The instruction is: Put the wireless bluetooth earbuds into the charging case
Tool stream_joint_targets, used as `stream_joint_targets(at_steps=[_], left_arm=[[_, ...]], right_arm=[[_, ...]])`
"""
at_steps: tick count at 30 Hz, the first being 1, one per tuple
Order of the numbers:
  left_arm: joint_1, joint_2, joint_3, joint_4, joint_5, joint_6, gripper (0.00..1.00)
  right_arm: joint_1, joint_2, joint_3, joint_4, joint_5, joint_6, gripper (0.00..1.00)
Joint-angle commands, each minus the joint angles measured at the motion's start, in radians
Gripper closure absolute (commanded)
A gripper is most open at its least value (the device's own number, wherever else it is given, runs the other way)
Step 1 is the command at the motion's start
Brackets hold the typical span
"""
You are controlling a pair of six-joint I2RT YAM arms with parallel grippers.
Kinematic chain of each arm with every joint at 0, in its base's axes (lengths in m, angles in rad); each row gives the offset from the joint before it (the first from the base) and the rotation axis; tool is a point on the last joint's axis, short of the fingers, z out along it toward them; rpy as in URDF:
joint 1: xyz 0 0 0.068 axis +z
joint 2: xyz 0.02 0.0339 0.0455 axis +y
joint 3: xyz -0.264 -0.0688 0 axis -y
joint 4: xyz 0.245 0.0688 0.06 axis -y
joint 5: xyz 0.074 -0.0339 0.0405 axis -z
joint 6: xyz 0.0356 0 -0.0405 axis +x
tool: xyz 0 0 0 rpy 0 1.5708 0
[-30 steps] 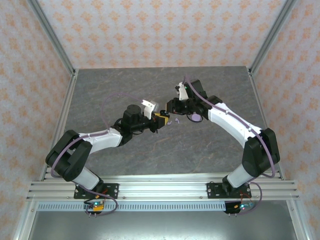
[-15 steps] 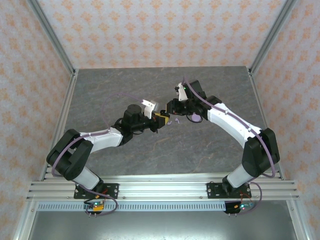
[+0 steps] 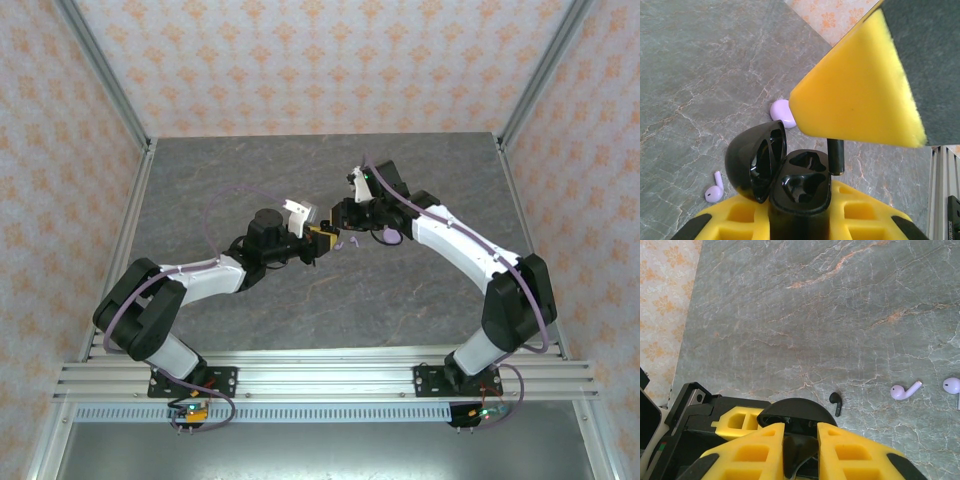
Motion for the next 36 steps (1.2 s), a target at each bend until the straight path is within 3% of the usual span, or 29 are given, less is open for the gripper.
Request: stream_joint_targets(at_steps=[1,13,22,36], left_arm=[[-0.01,-0.008,0.027,0.022,0.023,0.023,0.9],[-0.019,-0.005,0.032,0.01,0.026,0.04,0.9],[-0.019,0.003,0.041,0.011,-0.052,-0.021,0.91],[-0.02,-0.011,0.041,0.017,-0.07,-0.025,0.91]], right_arm=[[0.007,0.01,0.031,-0.014,0.035,-0.007,0.8],[0.009,0.014,0.028,-0.012,0.035,0.001,0.8],[0.016,-0.006,0.006,-0.043,0.025,-0.025,0.8],[0.027,-0.01,-0.01,-0.068,0.028,-0.038,0.79]])
